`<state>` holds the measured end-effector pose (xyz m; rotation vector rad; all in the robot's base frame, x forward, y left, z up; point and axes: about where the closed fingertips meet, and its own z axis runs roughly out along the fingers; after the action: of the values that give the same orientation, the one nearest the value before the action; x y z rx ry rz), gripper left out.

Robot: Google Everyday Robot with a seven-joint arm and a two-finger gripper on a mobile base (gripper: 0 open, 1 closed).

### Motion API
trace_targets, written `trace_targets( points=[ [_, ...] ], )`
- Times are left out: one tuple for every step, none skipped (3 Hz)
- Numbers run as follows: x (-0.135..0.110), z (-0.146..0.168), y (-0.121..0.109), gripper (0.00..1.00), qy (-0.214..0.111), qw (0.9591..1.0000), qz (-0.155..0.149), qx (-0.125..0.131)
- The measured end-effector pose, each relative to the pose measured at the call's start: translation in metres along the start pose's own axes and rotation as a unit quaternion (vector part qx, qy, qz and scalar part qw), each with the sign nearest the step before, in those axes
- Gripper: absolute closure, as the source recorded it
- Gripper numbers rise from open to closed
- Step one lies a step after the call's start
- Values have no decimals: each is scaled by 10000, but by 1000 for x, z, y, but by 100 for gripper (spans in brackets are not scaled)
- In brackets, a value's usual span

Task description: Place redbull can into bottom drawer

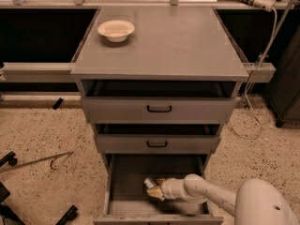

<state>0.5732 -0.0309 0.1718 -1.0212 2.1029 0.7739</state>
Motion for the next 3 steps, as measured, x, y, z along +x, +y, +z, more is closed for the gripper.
trace_targets(
  points=[
    [19, 17, -5, 100, -103, 9999, -46, -15],
    [20, 18, -5, 100, -104, 9999, -44, -11],
    [20, 18, -5, 81, -104, 9999, -44, -11]
  ],
)
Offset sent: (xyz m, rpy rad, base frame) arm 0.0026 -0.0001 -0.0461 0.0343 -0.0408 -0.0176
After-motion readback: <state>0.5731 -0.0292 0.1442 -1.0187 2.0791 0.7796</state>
